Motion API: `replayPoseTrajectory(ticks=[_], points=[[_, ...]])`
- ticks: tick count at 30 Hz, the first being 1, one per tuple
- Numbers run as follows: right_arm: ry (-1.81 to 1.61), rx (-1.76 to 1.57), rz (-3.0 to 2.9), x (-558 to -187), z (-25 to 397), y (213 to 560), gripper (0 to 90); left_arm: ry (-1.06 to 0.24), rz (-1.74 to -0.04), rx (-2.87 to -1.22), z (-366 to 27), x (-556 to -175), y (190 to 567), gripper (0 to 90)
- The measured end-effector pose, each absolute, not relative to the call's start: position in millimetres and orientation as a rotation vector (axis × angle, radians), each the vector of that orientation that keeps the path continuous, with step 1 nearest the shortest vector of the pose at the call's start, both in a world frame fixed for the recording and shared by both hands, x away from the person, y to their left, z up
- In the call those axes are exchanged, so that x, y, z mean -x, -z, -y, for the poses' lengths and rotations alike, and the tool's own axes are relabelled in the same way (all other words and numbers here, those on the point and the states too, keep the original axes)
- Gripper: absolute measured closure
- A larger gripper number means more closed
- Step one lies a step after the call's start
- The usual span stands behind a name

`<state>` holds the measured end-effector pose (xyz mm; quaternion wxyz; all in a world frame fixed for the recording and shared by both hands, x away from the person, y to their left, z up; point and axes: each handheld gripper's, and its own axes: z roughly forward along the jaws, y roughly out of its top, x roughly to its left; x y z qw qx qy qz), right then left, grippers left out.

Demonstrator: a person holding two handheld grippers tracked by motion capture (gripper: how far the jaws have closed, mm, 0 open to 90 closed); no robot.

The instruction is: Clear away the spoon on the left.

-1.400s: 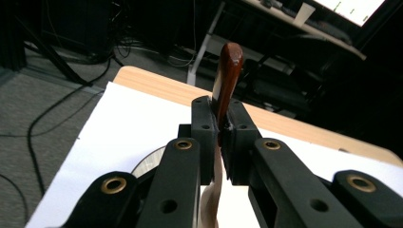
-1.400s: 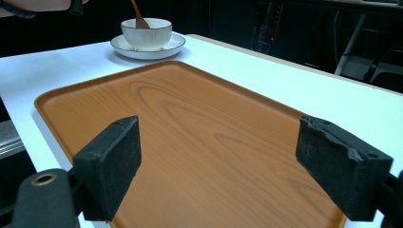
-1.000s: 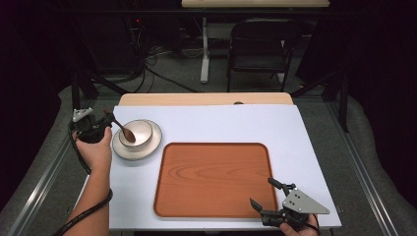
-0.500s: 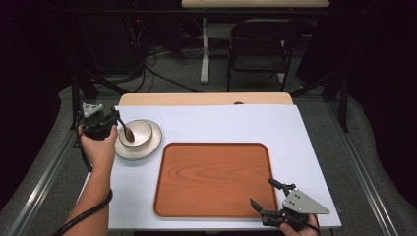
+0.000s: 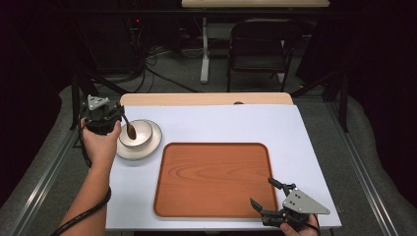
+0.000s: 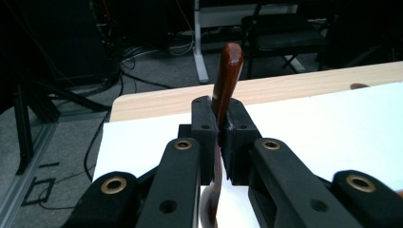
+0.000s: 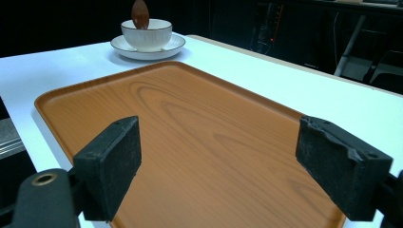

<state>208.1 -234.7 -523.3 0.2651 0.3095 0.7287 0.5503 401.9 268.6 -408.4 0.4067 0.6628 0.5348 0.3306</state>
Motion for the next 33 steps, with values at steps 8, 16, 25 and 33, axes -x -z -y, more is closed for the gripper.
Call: replayPoseTrajectory(ticks=[8, 16, 25, 33], points=[[-1.488, -0.837, -1.972, -208.4, 233.9, 523.6, 15.1, -0.800, -1.284, -1.730, -253.2, -394.1, 383.0, 85.0], [-1.487, -0.833, -1.975, -208.6, 233.4, 523.6, 15.1, -0.710, -1.232, -1.790, -238.0, -380.1, 366.2, 84.9], [-1.485, -0.832, -1.977, -208.8, 232.9, 523.8, 15.1, -0.594, -1.164, -1.887, -222.9, -363.7, 363.0, 85.0], [-1.486, -0.834, -1.976, -208.7, 232.8, 524.0, 15.1, -0.528, -1.110, -1.916, -214.8, -345.0, 367.3, 84.9]])
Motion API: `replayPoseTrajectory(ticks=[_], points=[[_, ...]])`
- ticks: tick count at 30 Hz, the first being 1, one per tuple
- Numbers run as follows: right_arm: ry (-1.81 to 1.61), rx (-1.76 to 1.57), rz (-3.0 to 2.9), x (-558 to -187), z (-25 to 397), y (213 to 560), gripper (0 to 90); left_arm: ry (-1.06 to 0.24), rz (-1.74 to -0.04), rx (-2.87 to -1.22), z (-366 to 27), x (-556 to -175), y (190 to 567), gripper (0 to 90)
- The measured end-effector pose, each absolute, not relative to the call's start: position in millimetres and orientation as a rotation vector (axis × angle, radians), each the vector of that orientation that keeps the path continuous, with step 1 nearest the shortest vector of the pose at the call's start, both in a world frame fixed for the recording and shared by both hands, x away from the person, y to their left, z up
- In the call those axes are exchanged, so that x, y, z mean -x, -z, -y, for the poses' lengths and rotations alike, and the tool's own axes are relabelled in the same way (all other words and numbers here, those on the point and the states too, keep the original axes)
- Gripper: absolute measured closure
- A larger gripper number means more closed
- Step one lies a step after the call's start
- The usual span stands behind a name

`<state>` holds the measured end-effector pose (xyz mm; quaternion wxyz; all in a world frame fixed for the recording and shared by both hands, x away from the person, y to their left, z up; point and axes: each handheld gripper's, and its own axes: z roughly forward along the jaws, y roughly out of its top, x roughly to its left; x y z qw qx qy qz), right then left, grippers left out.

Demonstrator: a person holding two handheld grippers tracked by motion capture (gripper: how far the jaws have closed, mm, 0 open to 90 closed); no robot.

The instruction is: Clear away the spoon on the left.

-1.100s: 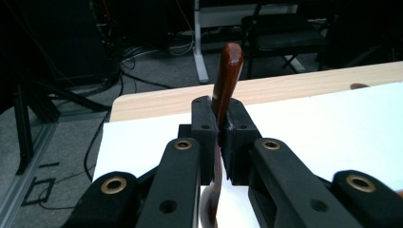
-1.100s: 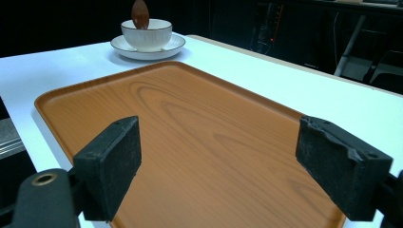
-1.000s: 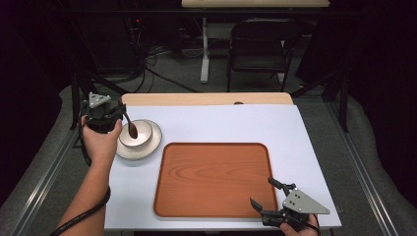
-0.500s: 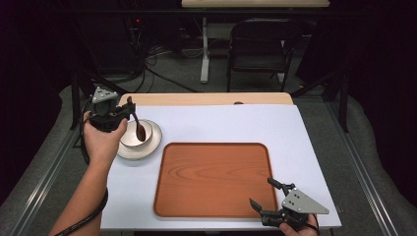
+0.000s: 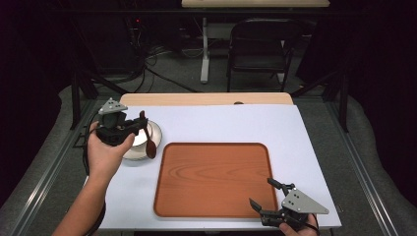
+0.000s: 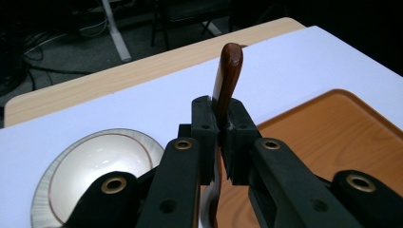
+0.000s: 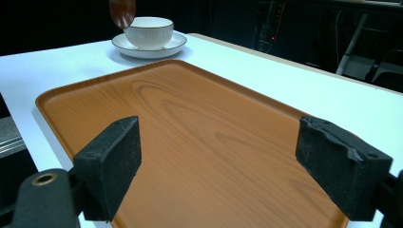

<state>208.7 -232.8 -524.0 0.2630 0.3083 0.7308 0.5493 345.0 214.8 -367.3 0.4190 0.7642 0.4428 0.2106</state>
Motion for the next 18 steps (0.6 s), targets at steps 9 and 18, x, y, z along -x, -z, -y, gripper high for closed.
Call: replayPoseTrajectory(ticks=[9, 18], points=[[-1.482, -0.832, -1.978, -208.3, 232.8, 523.7, 15.1, -0.500, -1.045, -1.960, -204.2, -330.1, 375.7, 84.9], [-1.482, -0.825, -1.977, -208.1, 232.5, 523.6, 15.1, -0.439, -0.957, -1.984, -193.3, -309.8, 382.4, 84.9]])
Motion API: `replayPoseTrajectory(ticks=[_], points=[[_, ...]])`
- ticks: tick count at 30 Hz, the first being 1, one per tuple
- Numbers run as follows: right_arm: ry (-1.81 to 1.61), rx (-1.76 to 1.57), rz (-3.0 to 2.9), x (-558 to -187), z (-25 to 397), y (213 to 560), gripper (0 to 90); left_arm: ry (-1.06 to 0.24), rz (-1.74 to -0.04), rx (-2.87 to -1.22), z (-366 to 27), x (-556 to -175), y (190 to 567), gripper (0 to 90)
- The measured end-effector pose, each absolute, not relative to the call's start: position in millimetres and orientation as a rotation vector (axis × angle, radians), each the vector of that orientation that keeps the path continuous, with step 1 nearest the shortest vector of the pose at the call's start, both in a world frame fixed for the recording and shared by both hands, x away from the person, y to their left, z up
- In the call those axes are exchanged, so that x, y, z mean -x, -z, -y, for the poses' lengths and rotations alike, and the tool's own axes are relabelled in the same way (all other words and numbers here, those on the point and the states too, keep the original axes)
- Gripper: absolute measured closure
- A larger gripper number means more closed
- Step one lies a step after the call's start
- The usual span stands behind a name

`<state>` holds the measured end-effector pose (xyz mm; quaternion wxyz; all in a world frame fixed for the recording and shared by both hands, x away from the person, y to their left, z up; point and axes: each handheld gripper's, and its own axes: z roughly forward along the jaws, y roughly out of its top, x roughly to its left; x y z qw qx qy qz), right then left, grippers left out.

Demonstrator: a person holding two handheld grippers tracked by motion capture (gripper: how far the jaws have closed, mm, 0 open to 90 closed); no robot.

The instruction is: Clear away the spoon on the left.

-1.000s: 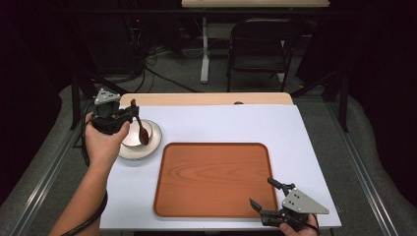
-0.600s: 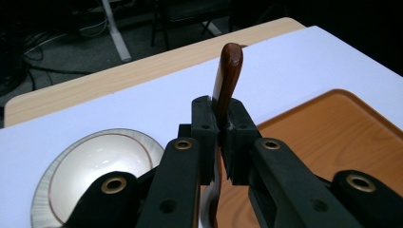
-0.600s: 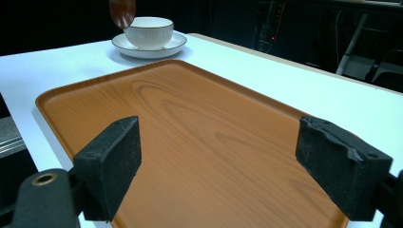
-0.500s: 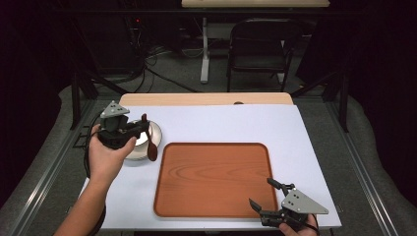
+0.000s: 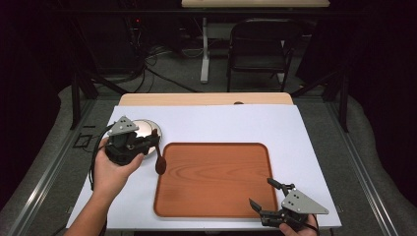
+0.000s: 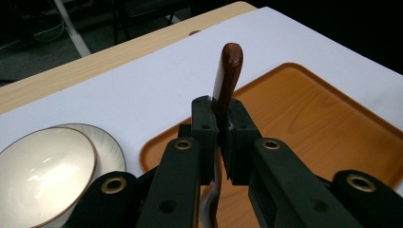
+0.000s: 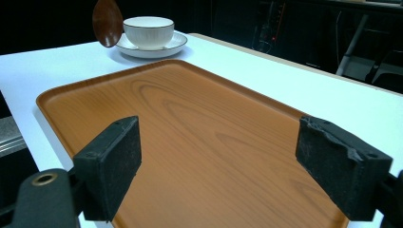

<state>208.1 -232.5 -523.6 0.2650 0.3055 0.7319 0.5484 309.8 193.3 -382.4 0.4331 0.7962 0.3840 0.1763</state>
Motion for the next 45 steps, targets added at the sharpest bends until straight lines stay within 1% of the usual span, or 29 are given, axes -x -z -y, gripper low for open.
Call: replayPoseTrajectory(ticks=[8, 14, 17, 23, 34, 38, 45], points=[[-1.482, -0.826, -1.980, -207.9, 232.4, 523.5, 15.1, -0.391, -0.905, -1.993, -186.1, -295.3, 388.5, 84.9], [-1.481, -0.827, -1.981, -207.9, 232.3, 523.5, 15.1, -0.313, -0.874, -2.009, -177.9, -287.7, 400.0, 84.9], [-1.481, -0.826, -1.981, -207.9, 232.4, 523.5, 15.1, -0.304, -0.870, -2.013, -175.7, -286.6, 403.9, 84.9], [-1.480, -0.826, -1.981, -207.7, 232.5, 523.5, 15.2, -0.240, -0.888, -2.027, -170.6, -286.1, 419.7, 84.9], [-1.478, -0.827, -1.982, -208.1, 232.3, 523.6, 15.2, -0.143, -0.952, -2.037, -167.8, -293.8, 440.1, 84.9], [-1.478, -0.826, -1.983, -207.9, 232.1, 523.7, 15.2, -0.130, -0.966, -2.037, -167.7, -297.4, 442.9, 84.9], [-1.478, -0.834, -1.987, -208.1, 232.2, 523.9, 15.2, -0.051, -1.015, -2.006, -170.8, -313.8, 451.9, 84.9]])
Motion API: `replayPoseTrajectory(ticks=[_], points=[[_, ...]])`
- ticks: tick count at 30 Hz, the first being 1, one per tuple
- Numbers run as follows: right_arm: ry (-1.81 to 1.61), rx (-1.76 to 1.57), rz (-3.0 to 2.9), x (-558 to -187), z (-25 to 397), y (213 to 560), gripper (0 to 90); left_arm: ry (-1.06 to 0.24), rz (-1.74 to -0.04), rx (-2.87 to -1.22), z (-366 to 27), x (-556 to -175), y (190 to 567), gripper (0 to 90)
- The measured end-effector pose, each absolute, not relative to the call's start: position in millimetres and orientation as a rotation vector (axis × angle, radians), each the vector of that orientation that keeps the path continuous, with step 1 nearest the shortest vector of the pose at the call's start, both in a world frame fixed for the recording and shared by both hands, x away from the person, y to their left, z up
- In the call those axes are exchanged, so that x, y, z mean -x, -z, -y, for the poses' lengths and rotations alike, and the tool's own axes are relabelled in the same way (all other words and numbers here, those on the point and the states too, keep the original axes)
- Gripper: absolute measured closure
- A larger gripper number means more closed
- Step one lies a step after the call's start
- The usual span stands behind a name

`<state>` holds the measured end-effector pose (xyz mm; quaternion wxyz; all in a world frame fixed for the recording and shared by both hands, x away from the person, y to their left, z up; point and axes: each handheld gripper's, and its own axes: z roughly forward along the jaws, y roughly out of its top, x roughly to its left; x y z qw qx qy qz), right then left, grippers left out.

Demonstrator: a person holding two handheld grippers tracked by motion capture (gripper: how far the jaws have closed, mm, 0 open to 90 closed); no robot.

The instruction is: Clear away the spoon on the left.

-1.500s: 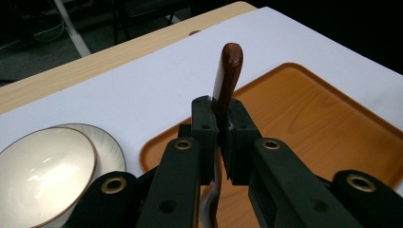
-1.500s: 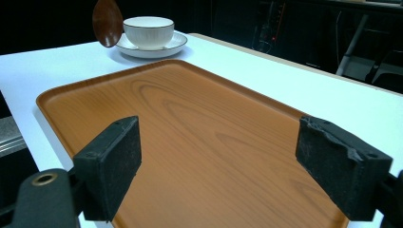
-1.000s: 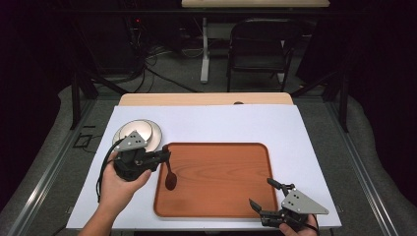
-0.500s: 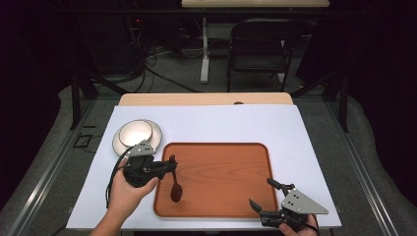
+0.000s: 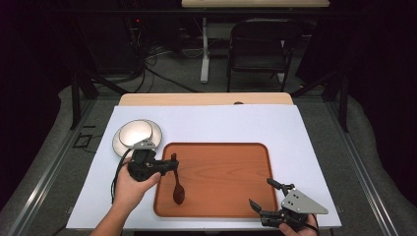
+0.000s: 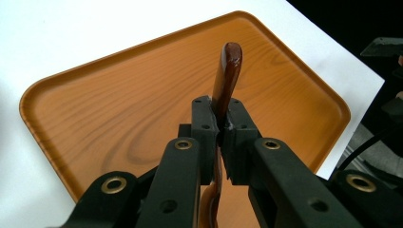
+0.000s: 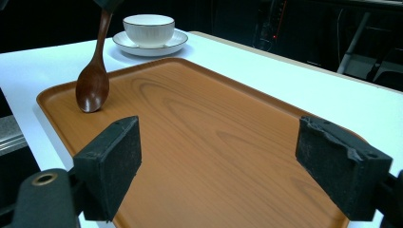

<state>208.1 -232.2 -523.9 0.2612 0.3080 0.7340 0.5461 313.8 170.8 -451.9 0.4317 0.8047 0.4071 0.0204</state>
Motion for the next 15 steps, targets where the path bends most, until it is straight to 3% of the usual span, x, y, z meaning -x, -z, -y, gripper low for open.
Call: replayPoseTrajectory(ticks=[15], points=[[-1.475, -0.834, -1.990, -209.0, 232.7, 524.3, 15.2, 0.000, -1.175, -1.947, -175.4, -349.5, 468.9, 83.1]])
